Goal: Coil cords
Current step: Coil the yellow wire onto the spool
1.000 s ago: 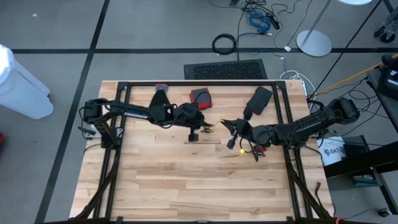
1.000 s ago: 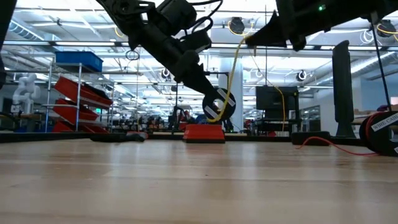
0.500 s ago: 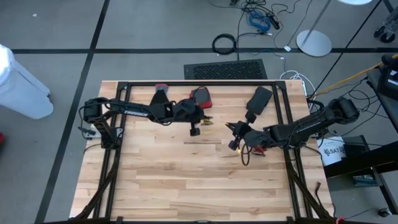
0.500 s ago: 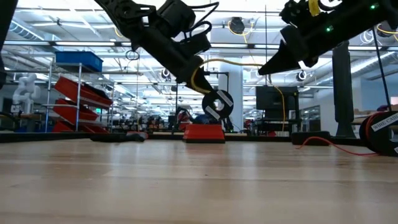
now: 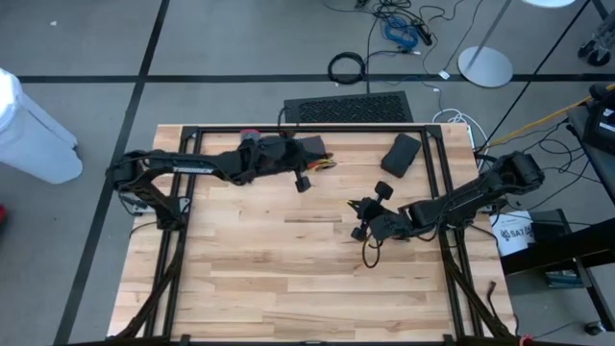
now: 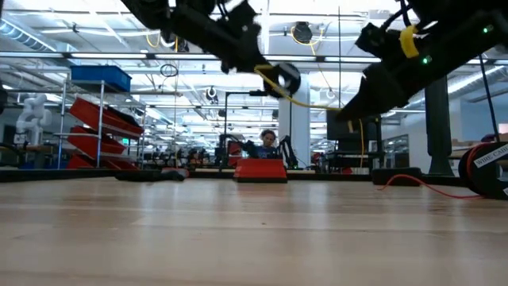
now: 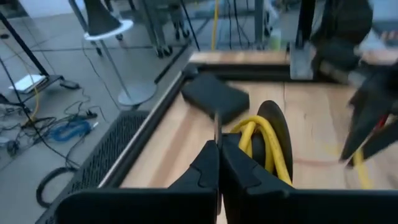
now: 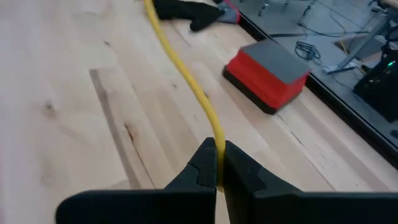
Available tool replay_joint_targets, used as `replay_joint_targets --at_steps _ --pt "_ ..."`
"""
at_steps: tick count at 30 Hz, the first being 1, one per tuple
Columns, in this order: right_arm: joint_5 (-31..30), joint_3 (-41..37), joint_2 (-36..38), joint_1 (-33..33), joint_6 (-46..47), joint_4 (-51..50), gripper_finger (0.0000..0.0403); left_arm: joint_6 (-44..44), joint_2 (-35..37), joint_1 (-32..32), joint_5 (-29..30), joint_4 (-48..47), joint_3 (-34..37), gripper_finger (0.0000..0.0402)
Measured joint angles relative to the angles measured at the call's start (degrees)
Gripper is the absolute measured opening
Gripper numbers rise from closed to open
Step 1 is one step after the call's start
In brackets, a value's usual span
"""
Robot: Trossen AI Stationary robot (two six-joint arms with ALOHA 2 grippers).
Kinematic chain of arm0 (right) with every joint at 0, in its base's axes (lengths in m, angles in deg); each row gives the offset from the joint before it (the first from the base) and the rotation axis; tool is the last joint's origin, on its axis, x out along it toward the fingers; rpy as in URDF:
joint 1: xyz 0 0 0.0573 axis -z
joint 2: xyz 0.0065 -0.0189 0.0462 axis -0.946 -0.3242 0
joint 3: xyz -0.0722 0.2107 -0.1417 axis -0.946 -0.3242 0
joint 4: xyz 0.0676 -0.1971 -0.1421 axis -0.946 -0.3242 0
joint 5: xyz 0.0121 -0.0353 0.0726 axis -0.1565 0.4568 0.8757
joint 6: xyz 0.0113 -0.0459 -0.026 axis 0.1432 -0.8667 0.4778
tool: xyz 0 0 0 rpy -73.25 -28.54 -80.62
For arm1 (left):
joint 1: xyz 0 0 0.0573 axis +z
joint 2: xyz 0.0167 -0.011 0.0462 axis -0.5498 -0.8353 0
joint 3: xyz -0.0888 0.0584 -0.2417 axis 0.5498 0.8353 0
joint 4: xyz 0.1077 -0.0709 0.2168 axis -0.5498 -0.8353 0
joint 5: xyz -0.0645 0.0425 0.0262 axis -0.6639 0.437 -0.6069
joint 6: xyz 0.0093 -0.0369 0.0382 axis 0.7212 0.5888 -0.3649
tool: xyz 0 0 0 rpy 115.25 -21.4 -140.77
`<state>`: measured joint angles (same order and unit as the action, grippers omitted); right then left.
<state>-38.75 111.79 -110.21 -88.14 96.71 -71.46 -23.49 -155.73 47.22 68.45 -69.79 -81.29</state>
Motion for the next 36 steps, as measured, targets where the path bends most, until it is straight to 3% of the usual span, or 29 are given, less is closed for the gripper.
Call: replay_joint_targets --at_steps 8,14,24,36 --pt "-1.2 -3.6 0.5 2.5 0.6 0.0 0.0000 3.3 6.4 0.0 -12.5 -0.9 0.0 0.0000" --pt "-1.2 -5.5 1.9 5.3 0.2 0.0 0.0000 3.3 8.4 -0.1 -20.2 -7.7 0.0 0.0000" --pt "-1.3 -5.7 6.8 7.6 -3.9 -0.2 0.0000 -1.8 8.4 -0.6 -22.1 -22.2 0.0 0.0000" --pt "-1.1 -5.7 13.7 8.0 -7.0 -0.4 0.0000 -5.9 7.0 -0.8 -22.1 -29.9 0.0 0.0000"
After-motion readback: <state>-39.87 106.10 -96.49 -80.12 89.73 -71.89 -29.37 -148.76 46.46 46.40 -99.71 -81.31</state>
